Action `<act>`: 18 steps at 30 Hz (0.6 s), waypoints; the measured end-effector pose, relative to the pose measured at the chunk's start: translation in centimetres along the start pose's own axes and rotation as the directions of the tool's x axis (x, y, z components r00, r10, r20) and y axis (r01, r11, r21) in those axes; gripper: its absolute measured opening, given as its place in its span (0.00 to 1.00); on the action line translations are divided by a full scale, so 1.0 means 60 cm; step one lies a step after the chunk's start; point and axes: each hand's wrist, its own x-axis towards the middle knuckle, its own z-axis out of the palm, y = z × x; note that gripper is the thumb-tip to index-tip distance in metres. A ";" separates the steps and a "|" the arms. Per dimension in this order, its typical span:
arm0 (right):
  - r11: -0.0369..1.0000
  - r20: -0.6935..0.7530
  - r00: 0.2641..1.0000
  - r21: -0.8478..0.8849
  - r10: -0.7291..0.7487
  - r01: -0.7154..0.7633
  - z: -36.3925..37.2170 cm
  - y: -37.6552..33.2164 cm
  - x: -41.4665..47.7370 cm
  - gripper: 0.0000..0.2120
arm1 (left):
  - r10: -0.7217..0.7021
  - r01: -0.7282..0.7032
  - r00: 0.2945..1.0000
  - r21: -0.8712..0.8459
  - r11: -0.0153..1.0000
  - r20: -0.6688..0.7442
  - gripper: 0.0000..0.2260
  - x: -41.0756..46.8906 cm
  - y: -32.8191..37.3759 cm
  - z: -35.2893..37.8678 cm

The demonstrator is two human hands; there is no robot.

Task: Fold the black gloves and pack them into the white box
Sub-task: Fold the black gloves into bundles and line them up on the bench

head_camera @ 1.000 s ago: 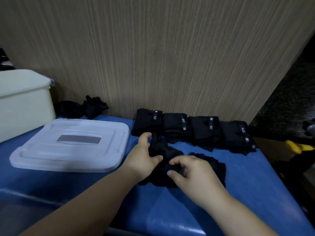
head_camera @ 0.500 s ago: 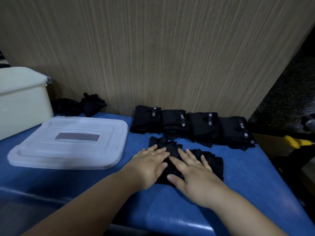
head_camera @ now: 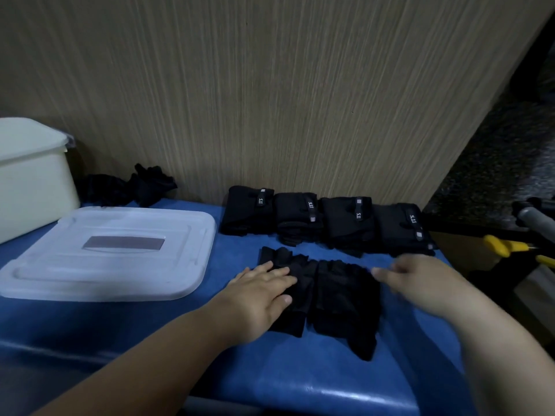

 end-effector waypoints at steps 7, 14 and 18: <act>0.986 0.284 0.958 0.156 0.020 -0.067 0.027 -0.002 -0.003 0.17 | -0.025 0.025 1.000 0.041 0.999 -0.003 0.21 0.001 0.008 -0.001; 0.756 0.287 0.952 0.645 -0.104 -0.112 0.041 -0.007 0.007 0.07 | 0.016 0.001 0.971 0.071 0.997 -0.239 0.19 -0.002 0.021 0.000; 0.651 0.259 0.954 0.752 -0.151 -0.101 0.039 -0.022 0.000 0.07 | 0.083 -0.114 0.906 -0.051 0.992 -0.416 0.10 0.000 0.028 -0.005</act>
